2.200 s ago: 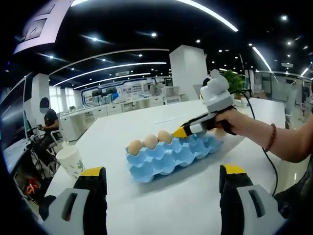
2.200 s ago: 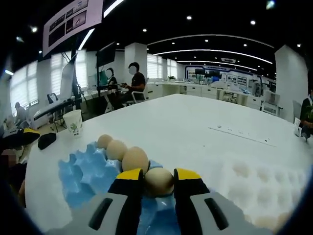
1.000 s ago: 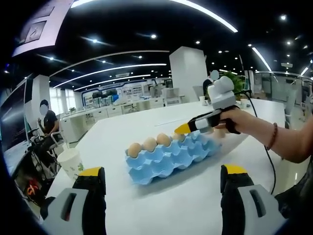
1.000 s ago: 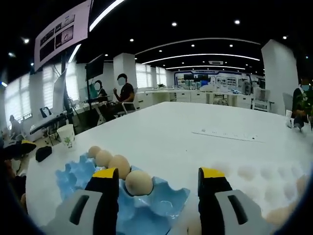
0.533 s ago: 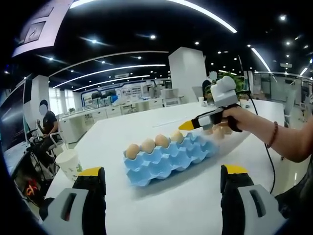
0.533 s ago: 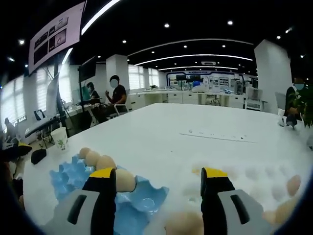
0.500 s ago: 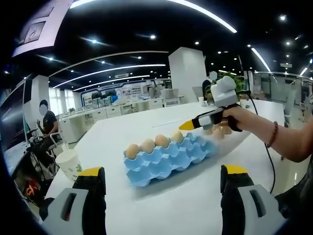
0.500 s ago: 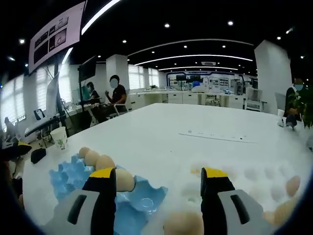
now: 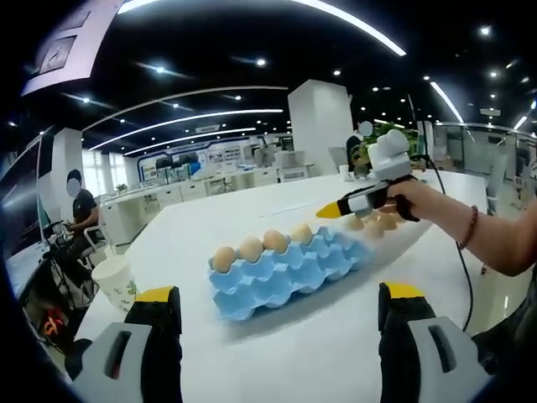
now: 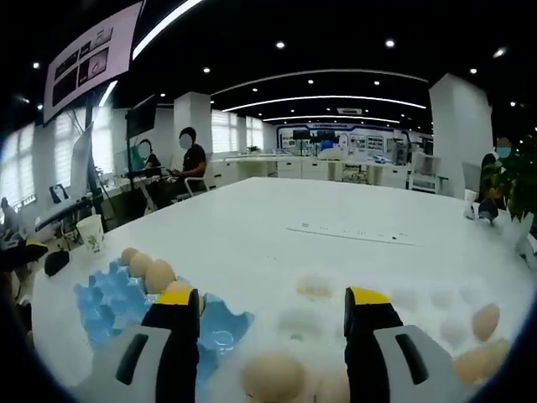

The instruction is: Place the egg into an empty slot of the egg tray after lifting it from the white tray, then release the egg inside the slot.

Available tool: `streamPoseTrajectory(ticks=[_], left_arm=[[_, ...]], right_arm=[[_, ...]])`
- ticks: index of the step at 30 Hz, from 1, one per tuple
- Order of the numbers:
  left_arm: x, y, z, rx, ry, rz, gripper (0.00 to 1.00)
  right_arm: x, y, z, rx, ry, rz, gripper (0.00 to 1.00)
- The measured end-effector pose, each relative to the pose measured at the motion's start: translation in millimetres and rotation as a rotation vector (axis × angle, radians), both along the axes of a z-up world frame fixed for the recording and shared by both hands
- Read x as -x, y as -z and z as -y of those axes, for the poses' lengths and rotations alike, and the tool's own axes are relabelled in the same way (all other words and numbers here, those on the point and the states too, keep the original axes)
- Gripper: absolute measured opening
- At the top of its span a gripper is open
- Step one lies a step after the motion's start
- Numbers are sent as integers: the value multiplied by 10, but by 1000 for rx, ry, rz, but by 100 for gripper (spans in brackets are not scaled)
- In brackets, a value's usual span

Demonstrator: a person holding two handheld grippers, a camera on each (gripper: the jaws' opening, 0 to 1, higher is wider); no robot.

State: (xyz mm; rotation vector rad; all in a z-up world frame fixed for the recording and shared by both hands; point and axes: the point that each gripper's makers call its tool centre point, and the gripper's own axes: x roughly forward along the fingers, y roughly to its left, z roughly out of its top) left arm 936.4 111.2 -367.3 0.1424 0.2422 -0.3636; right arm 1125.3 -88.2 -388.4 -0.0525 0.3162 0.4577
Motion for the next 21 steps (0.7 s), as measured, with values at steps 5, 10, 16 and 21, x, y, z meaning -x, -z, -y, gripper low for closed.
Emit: streamPoseTrajectory(ticks=[5,10,16,21], left_arm=[[-3,1,3,1,-1,1,100],[-12,18,18,0,2,-4,100],[-26,8,41,5,7,-3,100],[-41,-2,60,3,11,0,100]], right_arm=[[-13,-1,112,-2,20,4,73],[-19,0,219,20,34,13,74],[-30,-14,359,26,57,17,74],[-40,-41,465,27,77,16,74]])
